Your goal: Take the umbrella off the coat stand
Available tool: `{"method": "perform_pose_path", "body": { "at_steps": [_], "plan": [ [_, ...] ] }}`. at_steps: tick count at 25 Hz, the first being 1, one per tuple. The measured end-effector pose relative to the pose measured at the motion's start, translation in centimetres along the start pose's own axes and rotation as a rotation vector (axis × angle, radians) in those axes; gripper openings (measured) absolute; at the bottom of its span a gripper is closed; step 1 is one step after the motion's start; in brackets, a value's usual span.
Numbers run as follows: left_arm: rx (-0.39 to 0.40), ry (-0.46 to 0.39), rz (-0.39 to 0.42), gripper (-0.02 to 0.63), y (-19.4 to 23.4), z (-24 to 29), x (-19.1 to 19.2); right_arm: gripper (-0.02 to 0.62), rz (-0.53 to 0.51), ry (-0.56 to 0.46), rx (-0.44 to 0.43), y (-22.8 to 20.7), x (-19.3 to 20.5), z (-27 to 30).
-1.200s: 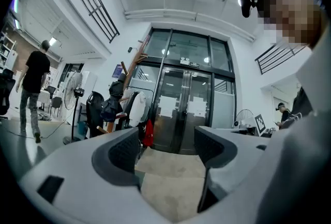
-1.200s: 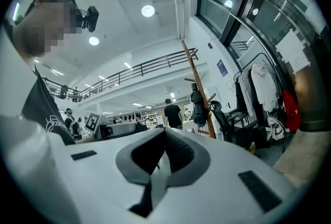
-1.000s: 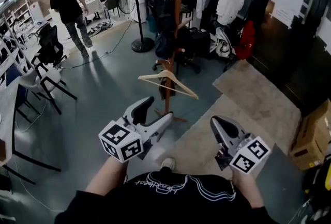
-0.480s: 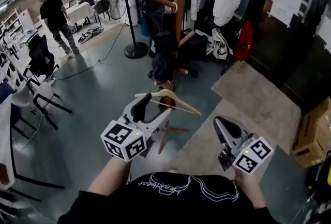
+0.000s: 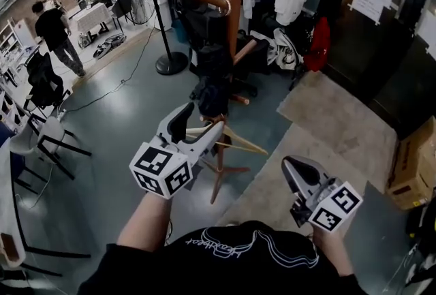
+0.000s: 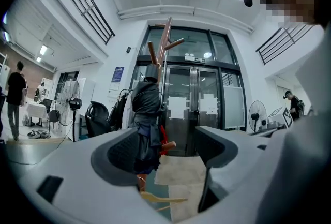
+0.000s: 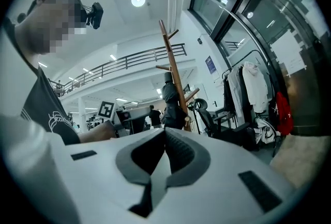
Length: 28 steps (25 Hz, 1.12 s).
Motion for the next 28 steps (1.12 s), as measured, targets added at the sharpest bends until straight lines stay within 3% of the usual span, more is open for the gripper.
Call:
{"method": "perform_pose_path", "body": {
  "at_steps": [9, 18, 28],
  "plan": [
    [-0.032, 0.018, 0.017, 0.331, 2.6, 4.5, -0.9, 0.003, 0.014, -0.017, -0.028, -2.2, -0.4, 1.7],
    [-0.025, 0.043, 0.146, 0.331, 4.1, 8.8, -1.7, 0.003, -0.031, -0.001, -0.074, -5.9, -2.7, 4.2],
    [0.116, 0.066, 0.203, 0.33, 4.2, 11.6, -1.8, 0.003, -0.011, 0.013, -0.092, -8.8, -3.2, 6.7]
  ]
}}
Point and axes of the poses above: the fingertips, and each gripper's own axes: z forward along the fingers, y to its left, x out of its underside, the point moved 8 cm from there along -z, backward along the fingers, and after that the axes turned 7 degrees about -x, right-handed, at the moved point
